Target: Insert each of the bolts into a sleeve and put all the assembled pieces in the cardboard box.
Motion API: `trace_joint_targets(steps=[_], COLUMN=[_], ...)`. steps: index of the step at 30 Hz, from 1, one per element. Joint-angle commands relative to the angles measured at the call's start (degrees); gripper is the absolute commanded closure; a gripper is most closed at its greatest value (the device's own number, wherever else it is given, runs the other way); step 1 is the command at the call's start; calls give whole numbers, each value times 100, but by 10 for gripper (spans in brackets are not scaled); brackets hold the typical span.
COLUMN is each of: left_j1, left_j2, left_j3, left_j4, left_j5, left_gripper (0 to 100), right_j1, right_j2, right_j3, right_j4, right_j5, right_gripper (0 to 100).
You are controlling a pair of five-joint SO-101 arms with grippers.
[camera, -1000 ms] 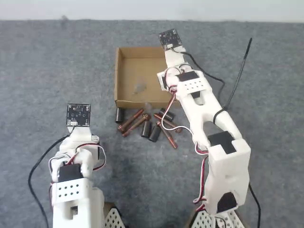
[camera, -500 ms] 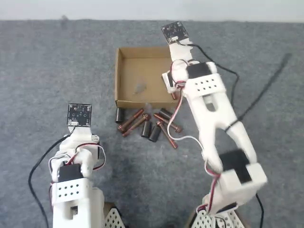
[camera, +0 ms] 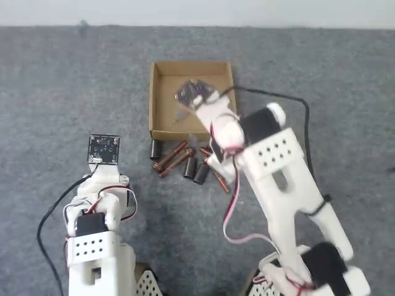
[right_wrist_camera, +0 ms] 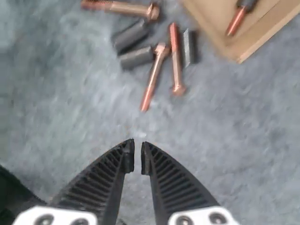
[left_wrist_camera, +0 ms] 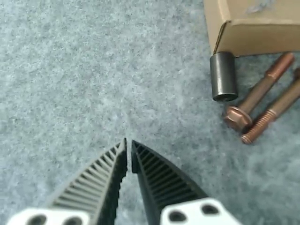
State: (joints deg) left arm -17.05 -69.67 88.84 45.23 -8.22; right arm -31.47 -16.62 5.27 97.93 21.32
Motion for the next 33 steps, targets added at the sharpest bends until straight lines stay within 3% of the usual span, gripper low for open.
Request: trace_joint_targets(steps=[1, 6, 12, 19, 24, 29, 33], left_j1=[-44, -44, -44, -26, -26, -26, -18], left_j2=[26, 26, 26, 26, 26, 26, 26], left_j3=[-101, -92, -92, -92, -92, -92, -92], left_j4=[-123, -114, -105, -97, -97, -88, -88], left_j5=[-35, -35, -35, -35, -35, -35, -35], left_gripper=[991, 991, 991, 991, 991, 991, 991], right_j1=[-119, -277, -321, -321, -321, -312, -338], right_j2=[-875, -1675, -1974, -1007, -101, 198, 40], right_j3=[730, 1916, 2497, 2488, 2462, 2462, 2479], right_j4=[-198, -857, -1420, -1833, -2712, -3143, -3160], right_j5=[-273, -1178, -1670, -2567, -3024, -3938, -4062], right_gripper=[993, 993, 992, 992, 987, 887, 880])
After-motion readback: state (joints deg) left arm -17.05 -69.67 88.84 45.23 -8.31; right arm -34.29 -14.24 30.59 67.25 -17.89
